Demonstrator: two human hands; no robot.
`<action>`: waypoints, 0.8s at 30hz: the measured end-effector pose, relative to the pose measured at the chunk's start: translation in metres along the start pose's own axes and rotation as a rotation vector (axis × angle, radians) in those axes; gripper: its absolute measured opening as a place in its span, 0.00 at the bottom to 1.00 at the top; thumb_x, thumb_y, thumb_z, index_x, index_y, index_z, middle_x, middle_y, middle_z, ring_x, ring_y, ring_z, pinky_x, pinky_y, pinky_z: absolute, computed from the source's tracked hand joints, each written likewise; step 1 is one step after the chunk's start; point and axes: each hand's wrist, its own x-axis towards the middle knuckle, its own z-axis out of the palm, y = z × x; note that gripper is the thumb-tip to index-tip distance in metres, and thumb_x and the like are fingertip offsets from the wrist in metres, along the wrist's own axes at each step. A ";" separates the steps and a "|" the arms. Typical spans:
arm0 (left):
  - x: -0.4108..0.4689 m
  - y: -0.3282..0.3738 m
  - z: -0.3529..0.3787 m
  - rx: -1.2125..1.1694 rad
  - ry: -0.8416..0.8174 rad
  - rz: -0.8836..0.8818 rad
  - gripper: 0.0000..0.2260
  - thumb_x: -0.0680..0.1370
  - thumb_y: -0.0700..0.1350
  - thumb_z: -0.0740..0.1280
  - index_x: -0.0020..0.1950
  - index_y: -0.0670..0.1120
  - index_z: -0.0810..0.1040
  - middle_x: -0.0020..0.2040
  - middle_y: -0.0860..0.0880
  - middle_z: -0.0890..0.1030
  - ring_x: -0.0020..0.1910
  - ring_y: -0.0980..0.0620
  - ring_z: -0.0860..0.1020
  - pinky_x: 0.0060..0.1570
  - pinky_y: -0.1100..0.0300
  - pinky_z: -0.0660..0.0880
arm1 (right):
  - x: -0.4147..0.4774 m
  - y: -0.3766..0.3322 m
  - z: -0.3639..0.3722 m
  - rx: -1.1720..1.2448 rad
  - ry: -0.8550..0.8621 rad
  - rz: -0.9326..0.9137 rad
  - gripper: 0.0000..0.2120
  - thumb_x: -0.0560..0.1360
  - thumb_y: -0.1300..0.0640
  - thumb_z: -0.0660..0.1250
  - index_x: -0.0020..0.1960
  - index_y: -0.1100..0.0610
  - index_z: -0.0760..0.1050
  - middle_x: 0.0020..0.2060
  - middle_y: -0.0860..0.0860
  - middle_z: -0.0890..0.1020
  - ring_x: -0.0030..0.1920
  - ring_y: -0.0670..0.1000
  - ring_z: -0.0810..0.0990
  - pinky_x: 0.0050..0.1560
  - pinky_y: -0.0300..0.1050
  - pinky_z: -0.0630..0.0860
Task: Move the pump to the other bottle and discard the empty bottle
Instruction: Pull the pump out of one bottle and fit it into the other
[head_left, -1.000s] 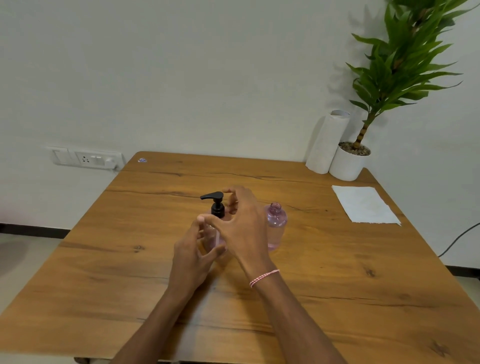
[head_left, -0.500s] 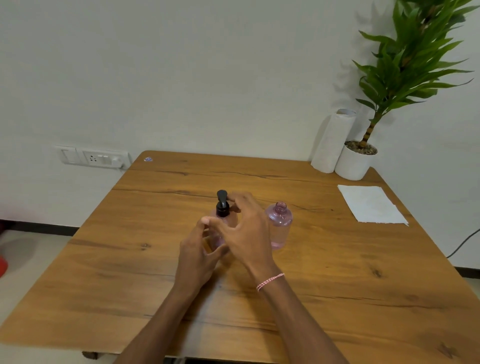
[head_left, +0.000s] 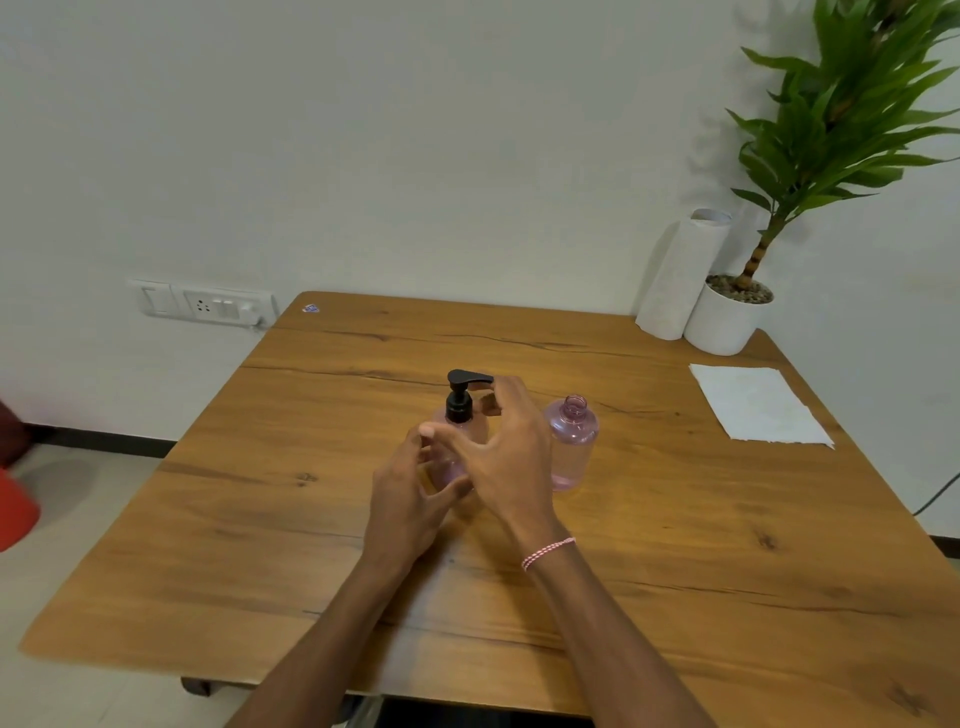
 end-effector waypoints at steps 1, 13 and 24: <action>0.000 0.000 0.000 -0.007 0.001 0.002 0.29 0.70 0.55 0.78 0.69 0.51 0.74 0.59 0.53 0.85 0.56 0.60 0.83 0.55 0.59 0.82 | 0.002 -0.002 0.002 -0.004 0.033 0.013 0.23 0.68 0.42 0.82 0.53 0.53 0.78 0.48 0.46 0.81 0.48 0.46 0.78 0.48 0.37 0.75; -0.001 0.005 -0.001 -0.053 -0.002 0.007 0.29 0.71 0.59 0.77 0.68 0.53 0.74 0.59 0.54 0.85 0.58 0.57 0.83 0.56 0.59 0.82 | -0.003 -0.004 -0.004 -0.010 -0.029 -0.032 0.23 0.74 0.44 0.79 0.65 0.51 0.82 0.50 0.36 0.81 0.54 0.46 0.79 0.57 0.43 0.78; 0.000 0.000 -0.001 -0.079 -0.018 -0.007 0.39 0.66 0.73 0.74 0.71 0.53 0.74 0.60 0.58 0.84 0.58 0.62 0.82 0.55 0.61 0.82 | -0.005 0.004 -0.004 0.062 -0.027 0.011 0.19 0.78 0.55 0.77 0.67 0.46 0.82 0.48 0.39 0.82 0.54 0.48 0.81 0.58 0.45 0.78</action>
